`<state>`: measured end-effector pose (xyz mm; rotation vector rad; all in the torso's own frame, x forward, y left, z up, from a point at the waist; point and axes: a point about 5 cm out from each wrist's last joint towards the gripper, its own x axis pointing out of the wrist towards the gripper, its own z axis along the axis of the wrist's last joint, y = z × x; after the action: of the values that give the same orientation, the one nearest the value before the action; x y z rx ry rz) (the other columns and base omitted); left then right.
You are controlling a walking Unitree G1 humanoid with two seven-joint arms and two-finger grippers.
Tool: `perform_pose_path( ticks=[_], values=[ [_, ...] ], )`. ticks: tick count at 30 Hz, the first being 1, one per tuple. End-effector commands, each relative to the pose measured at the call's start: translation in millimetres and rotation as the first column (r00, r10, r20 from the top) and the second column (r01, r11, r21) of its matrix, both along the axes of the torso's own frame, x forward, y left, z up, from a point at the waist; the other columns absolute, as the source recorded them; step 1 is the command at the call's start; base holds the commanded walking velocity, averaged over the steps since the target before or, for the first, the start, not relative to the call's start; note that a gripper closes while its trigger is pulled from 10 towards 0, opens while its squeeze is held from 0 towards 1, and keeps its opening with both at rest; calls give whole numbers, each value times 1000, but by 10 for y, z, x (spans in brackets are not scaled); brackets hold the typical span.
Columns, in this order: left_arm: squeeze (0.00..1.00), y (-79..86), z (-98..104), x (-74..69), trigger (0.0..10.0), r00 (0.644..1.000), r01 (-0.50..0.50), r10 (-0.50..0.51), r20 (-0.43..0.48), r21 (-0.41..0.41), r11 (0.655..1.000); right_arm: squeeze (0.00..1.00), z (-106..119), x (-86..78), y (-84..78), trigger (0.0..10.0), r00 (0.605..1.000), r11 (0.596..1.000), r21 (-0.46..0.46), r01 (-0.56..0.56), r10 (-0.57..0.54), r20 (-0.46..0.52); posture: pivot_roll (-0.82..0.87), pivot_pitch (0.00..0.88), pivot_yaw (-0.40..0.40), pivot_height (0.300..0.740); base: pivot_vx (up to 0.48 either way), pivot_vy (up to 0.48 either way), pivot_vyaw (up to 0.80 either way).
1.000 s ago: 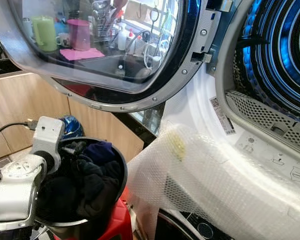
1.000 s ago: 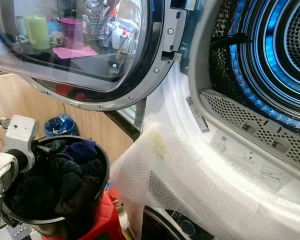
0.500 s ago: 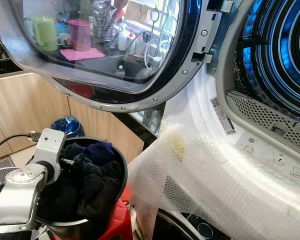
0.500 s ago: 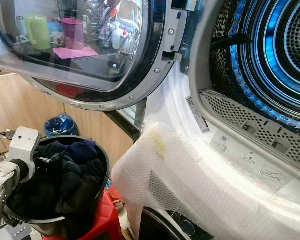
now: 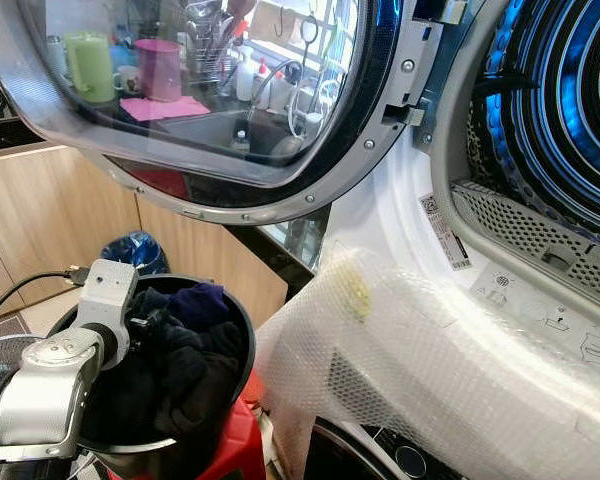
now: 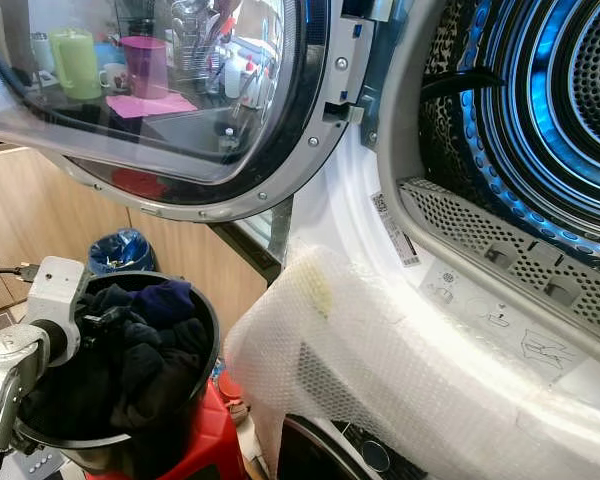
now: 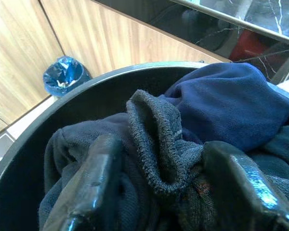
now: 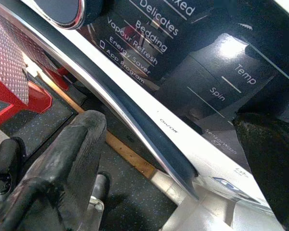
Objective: Clothes washing
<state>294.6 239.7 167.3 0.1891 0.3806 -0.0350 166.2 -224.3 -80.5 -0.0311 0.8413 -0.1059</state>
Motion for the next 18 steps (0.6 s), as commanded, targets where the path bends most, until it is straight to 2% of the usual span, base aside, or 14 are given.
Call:
perform_pose_path(
  ticks=[1, 9, 14, 17, 18],
  values=[
    [0, -52, -17, 29, 0, 1000, 23, -23, -7, -17, 1000, 0, 45, 55, -37, 10000, 999, 1000, -16, -2, 3, 40, 399, 0, -129, 740, 0, 0, 0],
    [0, -53, 13, 84, 0, 1000, 2, -1, 14, -37, 999, 0, 45, 87, 13, 10000, 999, 1000, -10, -8, 8, 40, 408, 0, -119, 740, 0, 0, 0],
    [0, -48, 79, 125, 0, 999, -20, 25, 46, -95, 995, 0, 43, 106, 63, 10000, 999, 1000, 4, -8, 7, 45, 407, 0, -116, 740, 0, 0, 0],
    [0, -64, 67, 116, 0, 999, 4, 0, 34, -106, 994, 0, 38, 95, 62, 10000, 999, 1000, 6, -4, 4, 43, 404, 0, -113, 740, 0, 0, 0],
    [0, -104, 56, 102, 0, 999, 45, -43, 23, -101, 994, 0, 36, 89, 57, 10000, 999, 1000, 6, -1, 1, 42, 404, 0, -113, 740, 0, 0, 0]
  ],
)
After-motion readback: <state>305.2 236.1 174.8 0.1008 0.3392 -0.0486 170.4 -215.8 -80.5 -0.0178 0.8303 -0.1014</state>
